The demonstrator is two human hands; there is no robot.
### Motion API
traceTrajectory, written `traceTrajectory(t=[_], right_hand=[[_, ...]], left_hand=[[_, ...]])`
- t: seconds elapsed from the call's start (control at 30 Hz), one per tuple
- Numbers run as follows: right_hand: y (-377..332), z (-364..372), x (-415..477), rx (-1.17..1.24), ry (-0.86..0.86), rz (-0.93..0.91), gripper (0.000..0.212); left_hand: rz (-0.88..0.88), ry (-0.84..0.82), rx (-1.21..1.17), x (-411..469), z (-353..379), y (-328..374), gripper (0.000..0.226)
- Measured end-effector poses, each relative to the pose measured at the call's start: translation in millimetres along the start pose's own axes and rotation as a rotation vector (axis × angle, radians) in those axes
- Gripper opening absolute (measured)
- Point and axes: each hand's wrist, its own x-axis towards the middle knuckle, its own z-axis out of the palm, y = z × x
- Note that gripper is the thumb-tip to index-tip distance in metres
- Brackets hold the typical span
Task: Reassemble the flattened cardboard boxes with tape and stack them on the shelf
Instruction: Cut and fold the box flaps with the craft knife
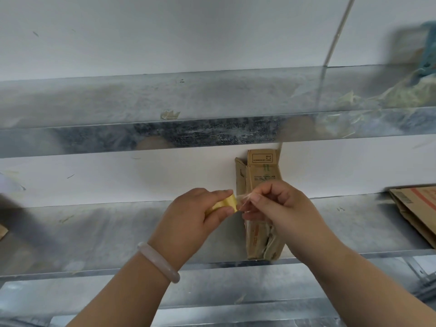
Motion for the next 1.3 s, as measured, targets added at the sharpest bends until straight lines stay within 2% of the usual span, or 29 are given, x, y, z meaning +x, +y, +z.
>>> traceTrajectory(t=[0.1,0.17,0.23,0.43,0.6,0.77,0.97,1.03,1.1,1.2,1.3], right_hand=[[-4,-1,6,0.284,-0.055,0.224,0.009],[-5,-1,9,0.347,-0.079,0.277,0.014],[-4,-1,10,0.244,-0.09,0.256,0.02],[-10,-5,13,-0.117,-0.135,0.162,0.019],[-10,-7,16,-0.222,-0.138,0.134,0.004],[-8,-4,13,-0.384,-0.104,0.091,0.007],[-13,-15,5,-0.29,-0.069,0.068,0.007],[-9,-19,2,-0.259,-0.042,0.086,0.006],[-5,-27,0,-0.22,0.002,0.097,0.006],[-2,-43,-4,-0.181,0.088,0.089,0.008],[6,-56,-11,-0.187,0.135,0.076,0.009]], left_hand=[[0.043,-0.007,-0.023,2,-3,-1,0.048],[0.062,0.003,-0.027,1,-2,-1,0.045],[0.07,0.001,-0.026,0,-1,0,0.045],[0.047,-0.059,-0.04,-4,-8,-5,0.046],[-0.134,-0.117,-0.45,-11,-17,-11,0.037],[-0.184,-0.104,-0.338,-16,-15,-13,0.027],[-0.231,-0.191,0.013,-9,-6,-8,0.047],[-0.227,-0.199,-0.065,-8,-6,-8,0.047],[-0.207,-0.196,-0.262,-9,-8,-11,0.042],[-0.168,-0.112,-0.455,-11,-8,-16,0.044],[-0.077,-0.101,-0.329,-5,-4,-13,0.044]])
